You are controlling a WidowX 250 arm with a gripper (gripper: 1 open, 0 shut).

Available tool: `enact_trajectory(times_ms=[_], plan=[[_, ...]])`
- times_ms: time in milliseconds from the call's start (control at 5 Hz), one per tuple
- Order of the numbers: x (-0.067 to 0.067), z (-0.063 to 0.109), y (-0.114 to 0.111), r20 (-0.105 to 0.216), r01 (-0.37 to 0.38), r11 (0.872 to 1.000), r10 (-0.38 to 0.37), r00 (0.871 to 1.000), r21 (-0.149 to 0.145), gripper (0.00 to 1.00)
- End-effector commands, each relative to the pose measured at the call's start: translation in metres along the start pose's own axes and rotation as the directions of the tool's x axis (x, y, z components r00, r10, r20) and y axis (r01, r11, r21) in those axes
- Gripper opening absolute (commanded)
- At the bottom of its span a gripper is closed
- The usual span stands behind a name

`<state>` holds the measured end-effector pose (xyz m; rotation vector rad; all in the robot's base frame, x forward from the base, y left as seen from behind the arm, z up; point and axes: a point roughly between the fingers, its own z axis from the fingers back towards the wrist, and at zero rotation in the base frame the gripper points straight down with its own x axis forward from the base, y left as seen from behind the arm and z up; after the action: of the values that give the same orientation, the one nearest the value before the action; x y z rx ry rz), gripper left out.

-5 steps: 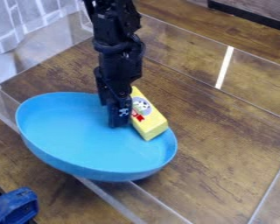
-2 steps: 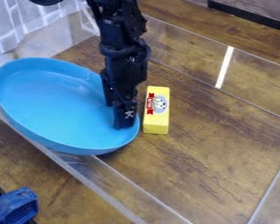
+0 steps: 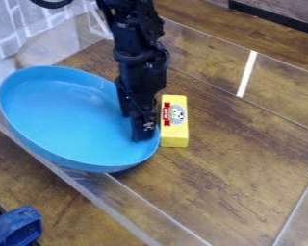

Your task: Remove the green object from inside the blue tray and put it on the table

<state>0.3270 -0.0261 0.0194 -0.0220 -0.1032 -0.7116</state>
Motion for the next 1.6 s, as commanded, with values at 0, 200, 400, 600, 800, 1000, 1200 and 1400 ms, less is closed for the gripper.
enact_trajectory(times_ms=[0, 200, 400, 600, 800, 1000, 1200, 1400], plan=[[-0.001, -0.016, -0.034, -0.031, 0.063, 0.996, -0.065, 0.997, -0.064, 1.00], [0.002, -0.016, -0.043, -0.018, 0.075, 0.994, -0.076, 0.997, -0.076, 1.00], [0.004, -0.016, -0.052, -0.006, 0.088, 0.992, -0.089, 0.996, -0.089, 1.00], [0.008, -0.016, -0.060, 0.011, 0.102, 0.990, -0.101, 0.995, -0.097, 1.00], [0.010, -0.016, -0.067, 0.023, 0.115, 0.988, -0.113, 0.993, -0.102, 1.00], [0.014, -0.017, -0.070, 0.032, 0.122, 0.988, -0.120, 0.992, -0.099, 1.00], [0.017, -0.017, -0.072, 0.039, 0.127, 0.987, -0.124, 0.992, -0.093, 1.00], [0.020, -0.017, -0.073, 0.045, 0.128, 0.988, -0.125, 0.991, -0.084, 1.00]])
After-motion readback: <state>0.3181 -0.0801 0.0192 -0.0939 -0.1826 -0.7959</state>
